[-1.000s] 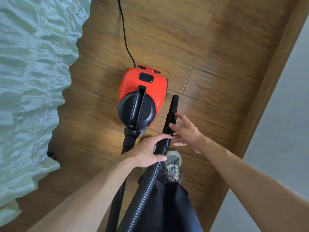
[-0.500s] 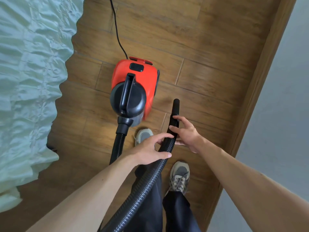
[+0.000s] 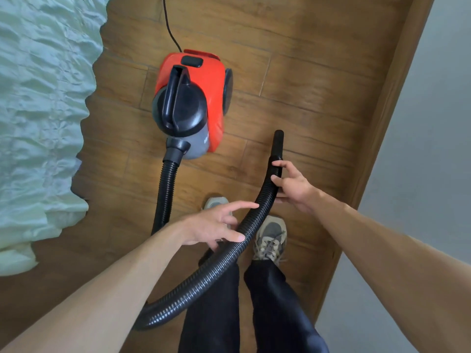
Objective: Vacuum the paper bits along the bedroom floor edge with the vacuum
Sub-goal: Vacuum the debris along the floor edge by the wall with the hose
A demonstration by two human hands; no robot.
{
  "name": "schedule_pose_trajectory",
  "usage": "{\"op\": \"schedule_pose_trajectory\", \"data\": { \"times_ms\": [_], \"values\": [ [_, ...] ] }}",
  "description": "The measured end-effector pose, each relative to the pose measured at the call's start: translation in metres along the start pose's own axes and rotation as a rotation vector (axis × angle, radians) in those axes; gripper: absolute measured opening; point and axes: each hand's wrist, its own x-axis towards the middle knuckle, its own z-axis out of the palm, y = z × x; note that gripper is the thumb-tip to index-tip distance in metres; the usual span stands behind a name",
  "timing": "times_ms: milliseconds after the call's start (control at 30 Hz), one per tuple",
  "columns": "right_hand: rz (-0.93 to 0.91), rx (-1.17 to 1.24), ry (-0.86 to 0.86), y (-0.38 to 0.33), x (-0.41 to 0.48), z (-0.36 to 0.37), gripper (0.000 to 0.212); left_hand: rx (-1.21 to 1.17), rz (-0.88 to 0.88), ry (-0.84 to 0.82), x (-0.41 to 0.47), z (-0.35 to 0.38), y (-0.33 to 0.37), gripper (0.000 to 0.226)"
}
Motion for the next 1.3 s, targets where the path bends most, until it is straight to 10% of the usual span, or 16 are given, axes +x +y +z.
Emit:
{"op": "schedule_pose_trajectory", "data": {
  "times_ms": [1100,1300],
  "values": [
    [-0.152,-0.699,0.123,0.179,0.102,0.049,0.065,0.858,0.036,0.33,0.158,0.037,-0.199,0.089],
    [-0.02,-0.875,0.1,0.172,0.096,0.036,0.07,0.701,0.05,0.342,0.154,0.032,-0.191,0.084]
  ]
}}
